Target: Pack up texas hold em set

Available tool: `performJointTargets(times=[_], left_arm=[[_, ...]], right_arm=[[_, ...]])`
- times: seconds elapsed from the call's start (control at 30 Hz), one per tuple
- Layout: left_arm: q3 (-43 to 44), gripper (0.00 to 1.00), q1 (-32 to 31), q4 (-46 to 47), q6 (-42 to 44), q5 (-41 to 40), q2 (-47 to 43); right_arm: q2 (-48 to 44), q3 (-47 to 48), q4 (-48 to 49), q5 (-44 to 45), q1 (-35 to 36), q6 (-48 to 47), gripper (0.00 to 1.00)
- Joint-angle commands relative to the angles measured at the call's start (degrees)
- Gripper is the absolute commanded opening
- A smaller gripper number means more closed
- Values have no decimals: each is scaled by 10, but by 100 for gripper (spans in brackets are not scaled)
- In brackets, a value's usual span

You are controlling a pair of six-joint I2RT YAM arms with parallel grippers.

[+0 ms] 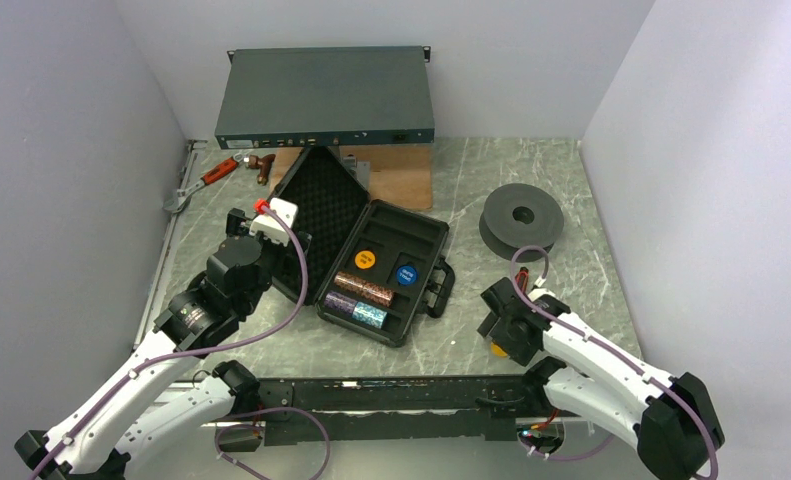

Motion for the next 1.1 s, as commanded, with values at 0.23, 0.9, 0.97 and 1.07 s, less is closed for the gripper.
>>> performJointTargets(times=[0.23, 0.9, 0.97, 1.07], left_arm=[[3, 94, 1, 11, 3, 9, -8], [5, 94, 1, 11, 4, 13, -10], [5, 94, 1, 10, 4, 13, -10], [6, 94, 1, 9, 4, 13, -10]], right_arm=[[49, 0, 38, 0, -6, -10, 64], [26, 6, 208, -75, -5, -191, 33], [41, 9, 240, -108, 0, -233, 34], [105, 26, 267, -166, 13, -286, 39]])
